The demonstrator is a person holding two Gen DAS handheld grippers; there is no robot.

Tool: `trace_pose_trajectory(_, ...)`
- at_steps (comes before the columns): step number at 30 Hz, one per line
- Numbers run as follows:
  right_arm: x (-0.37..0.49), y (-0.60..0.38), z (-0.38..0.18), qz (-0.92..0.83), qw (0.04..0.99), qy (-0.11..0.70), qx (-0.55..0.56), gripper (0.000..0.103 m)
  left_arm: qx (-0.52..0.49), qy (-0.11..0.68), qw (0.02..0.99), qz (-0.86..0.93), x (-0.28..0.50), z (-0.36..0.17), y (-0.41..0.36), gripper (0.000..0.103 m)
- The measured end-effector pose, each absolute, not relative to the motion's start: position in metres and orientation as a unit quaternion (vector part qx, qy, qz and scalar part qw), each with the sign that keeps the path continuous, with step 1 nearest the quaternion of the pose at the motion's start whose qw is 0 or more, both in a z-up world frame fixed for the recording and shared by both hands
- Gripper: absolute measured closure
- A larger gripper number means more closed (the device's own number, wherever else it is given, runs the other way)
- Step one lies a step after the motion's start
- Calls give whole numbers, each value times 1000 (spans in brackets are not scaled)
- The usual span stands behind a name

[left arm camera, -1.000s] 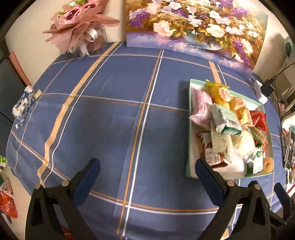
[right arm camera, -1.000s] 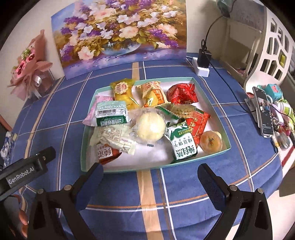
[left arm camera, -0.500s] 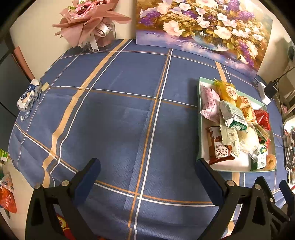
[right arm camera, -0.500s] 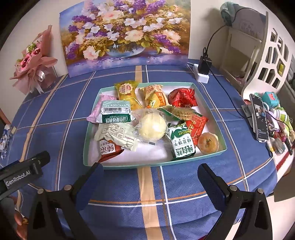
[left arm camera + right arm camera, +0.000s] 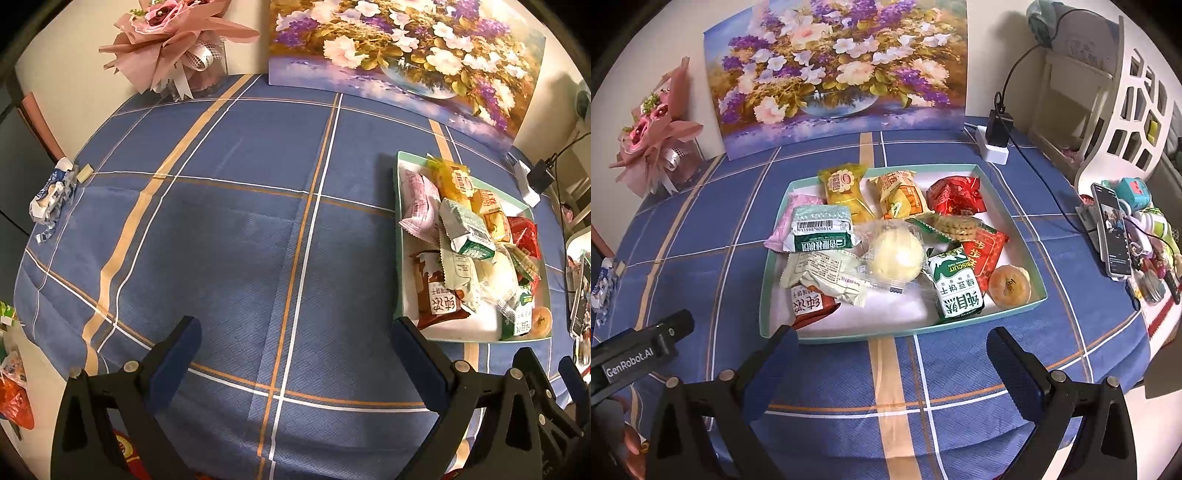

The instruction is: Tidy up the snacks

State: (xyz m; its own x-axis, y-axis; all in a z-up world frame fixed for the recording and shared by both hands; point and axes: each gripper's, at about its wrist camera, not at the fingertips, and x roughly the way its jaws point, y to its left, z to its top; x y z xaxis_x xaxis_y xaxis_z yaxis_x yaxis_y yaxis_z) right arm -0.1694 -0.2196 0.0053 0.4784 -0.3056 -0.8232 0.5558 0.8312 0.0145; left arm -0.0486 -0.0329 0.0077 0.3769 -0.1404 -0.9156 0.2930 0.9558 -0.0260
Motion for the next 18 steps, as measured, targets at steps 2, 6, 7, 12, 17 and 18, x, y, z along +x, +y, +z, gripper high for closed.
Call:
trace_pose_trajectory(2, -169, -219, 6, -253, 848, 443, 140, 0, 71, 543, 826, -131, -48, 7, -33, 1)
trace_pose_trajectory(6, -167, -218, 6, -252, 849, 444, 138, 0, 79, 544, 826, -125, -48, 6, -34, 1)
trace_pose_trajectory(7, -167, -217, 6, -252, 849, 443, 137, 0, 81, 545, 826, -123, -48, 6, -34, 1)
trace_pose_trajectory(12, -167, -218, 7, -254, 851, 440, 137, 0, 84, 548, 824, -118, -48, 3, -35, 1)
trace_pose_trajectory(17, -167, -218, 8, -256, 849, 440, 140, 0, 79, 555, 820, -114, -47, 1, -33, 1)
trace_pose_trajectory(18, -168, -219, 8, -257, 850, 439, 140, 0, 78, 557, 819, -114, -47, 0, -33, 1)
